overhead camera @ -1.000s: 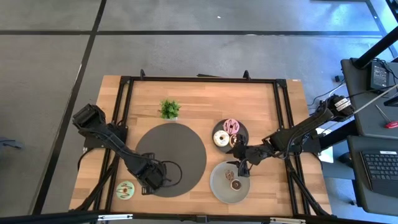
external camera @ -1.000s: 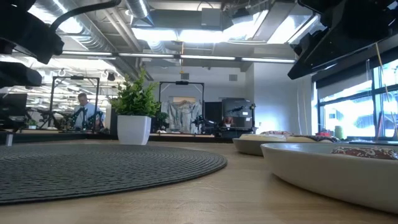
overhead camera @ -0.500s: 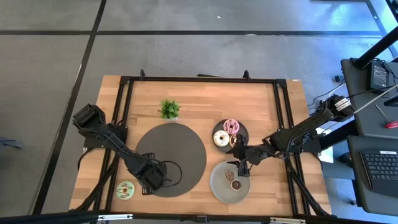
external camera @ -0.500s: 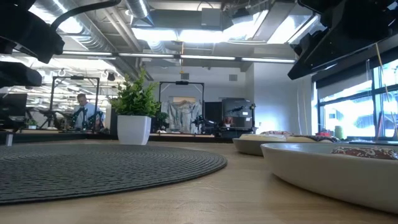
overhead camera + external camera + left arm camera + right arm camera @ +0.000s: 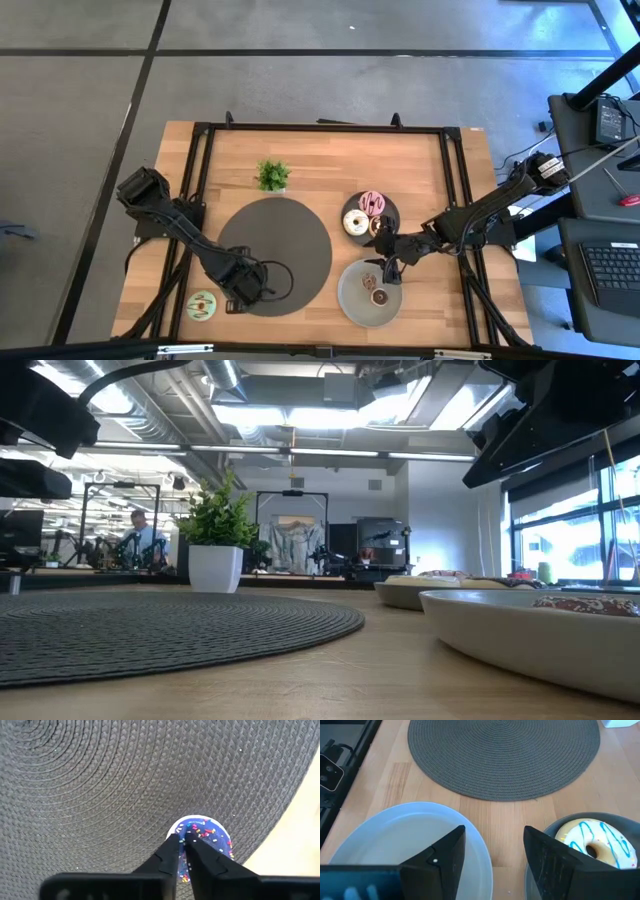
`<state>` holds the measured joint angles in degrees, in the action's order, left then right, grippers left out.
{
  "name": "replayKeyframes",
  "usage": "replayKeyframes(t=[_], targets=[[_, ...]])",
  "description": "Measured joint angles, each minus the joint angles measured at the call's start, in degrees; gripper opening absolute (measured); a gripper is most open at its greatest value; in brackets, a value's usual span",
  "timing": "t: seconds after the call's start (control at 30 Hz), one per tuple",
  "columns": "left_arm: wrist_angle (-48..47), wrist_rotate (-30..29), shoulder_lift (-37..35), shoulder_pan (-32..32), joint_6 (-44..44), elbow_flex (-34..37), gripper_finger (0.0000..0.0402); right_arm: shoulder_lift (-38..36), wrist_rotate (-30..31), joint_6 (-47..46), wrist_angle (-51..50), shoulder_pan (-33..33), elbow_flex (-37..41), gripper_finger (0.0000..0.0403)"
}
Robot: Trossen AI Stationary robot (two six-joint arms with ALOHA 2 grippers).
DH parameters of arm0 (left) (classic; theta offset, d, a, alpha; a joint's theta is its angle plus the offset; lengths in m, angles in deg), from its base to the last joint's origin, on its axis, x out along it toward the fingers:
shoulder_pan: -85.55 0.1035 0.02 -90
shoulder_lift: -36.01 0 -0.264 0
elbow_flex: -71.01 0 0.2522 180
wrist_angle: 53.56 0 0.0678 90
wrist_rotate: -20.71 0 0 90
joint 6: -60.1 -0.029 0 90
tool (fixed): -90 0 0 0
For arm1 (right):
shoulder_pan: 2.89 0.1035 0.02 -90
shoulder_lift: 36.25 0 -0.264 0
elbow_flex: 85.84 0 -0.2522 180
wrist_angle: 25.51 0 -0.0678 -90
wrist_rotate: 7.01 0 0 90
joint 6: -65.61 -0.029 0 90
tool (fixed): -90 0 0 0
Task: Pick & Place donuts
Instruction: Put the small blue donut on the gray plate
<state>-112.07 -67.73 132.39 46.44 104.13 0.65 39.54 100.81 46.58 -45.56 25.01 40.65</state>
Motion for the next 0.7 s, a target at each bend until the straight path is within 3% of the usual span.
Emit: replayKeyframes(t=[0.13, 0.4, 0.53, 0.7], targets=[[0.0, 0.0, 0.0, 0.1, -0.7, 0.0, 0.0005, 0.0, 0.0, 0.0, 0.0, 0.0, 0.0, 0.0202], [-0.2, 3.1, -1.0, 2.8, 1.2, -2.3, 0.0003, 0.0, 0.0, 0.4, 0.0, 0.0, 0.0, 0.0202], [0.7, -2.0, -1.0, 5.3, -4.7, -7.0, 0.0003, 0.0, 0.0, 1.4, 0.0, 0.0, 0.0, 0.0202], [10.7, -14.0, -1.0, 10.4, -13.7, -10.3, 0.0003, 0.0, 0.5, 1.6, 0.0, 0.0, 0.0, 0.0202]])
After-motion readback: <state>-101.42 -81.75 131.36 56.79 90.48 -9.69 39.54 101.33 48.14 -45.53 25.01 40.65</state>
